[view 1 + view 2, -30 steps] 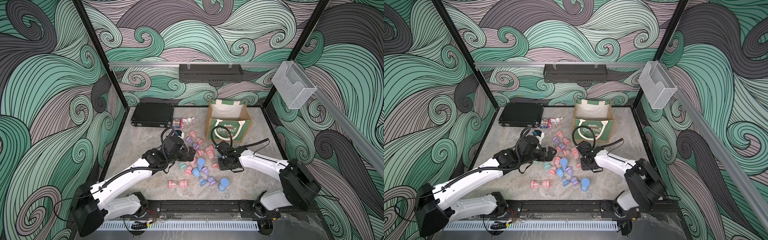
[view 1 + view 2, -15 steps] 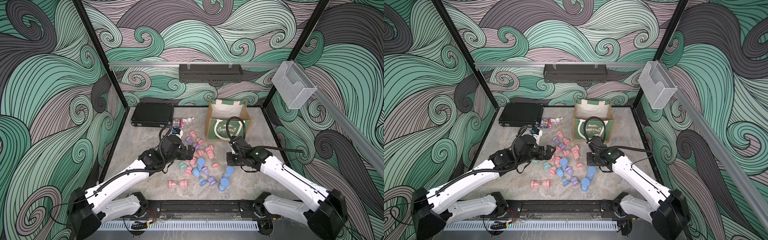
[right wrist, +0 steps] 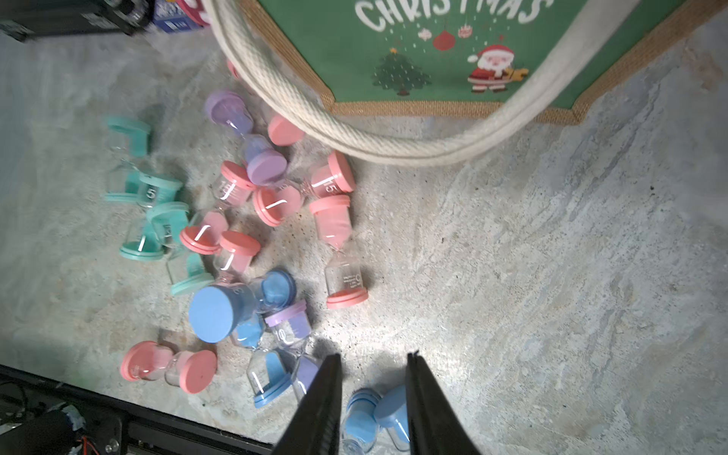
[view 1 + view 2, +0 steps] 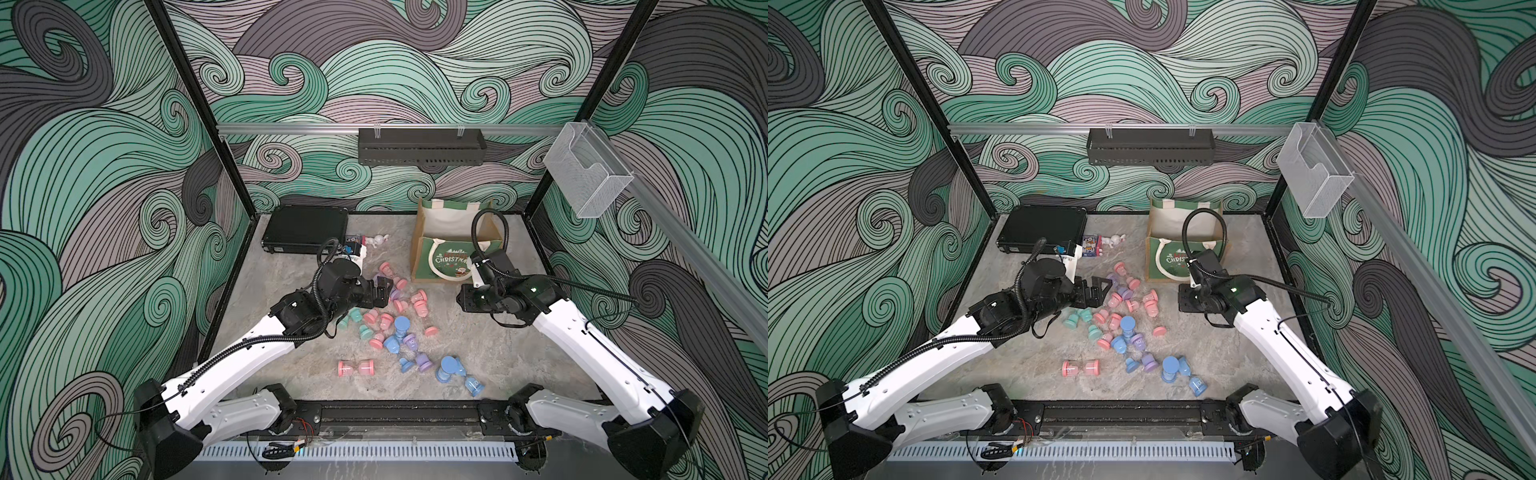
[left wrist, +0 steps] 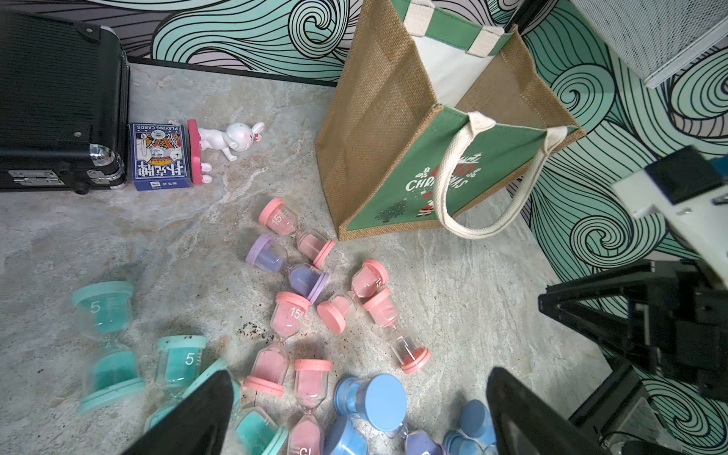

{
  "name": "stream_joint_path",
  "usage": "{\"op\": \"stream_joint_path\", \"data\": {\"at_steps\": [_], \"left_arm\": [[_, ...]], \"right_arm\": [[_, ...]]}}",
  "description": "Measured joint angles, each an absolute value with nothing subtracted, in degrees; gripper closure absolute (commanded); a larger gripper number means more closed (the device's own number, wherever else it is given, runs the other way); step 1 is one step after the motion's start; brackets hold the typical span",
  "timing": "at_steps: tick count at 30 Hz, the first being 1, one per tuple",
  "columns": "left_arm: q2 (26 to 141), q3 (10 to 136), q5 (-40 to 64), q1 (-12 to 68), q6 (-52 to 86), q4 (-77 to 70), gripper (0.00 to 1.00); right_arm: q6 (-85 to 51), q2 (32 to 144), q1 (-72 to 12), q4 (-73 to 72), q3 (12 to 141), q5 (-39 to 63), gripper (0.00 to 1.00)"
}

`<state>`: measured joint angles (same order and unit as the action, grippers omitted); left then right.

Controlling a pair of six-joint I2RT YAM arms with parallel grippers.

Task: Put the hourglass into the canvas bag
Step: Pick up the hourglass from the center of the board.

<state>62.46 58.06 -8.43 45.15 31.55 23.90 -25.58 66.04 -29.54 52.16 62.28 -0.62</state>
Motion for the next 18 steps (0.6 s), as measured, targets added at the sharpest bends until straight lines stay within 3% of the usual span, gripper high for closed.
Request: {"op": "stream_joint_path", "data": {"at_steps": [7,18], "left_arm": [[63.2,58.1,-8.4,45.1,31.4,23.9,0.01],[61.2,57.8,-8.3,45.1,30.4,26.2,0.01]], "right_arm": [[-28.5,65.1,-29.7,55.9,57.9,-1.3,0.49],[-38.2,62.1,-36.9,61.0,48.4,-1.9,0.44]]}}
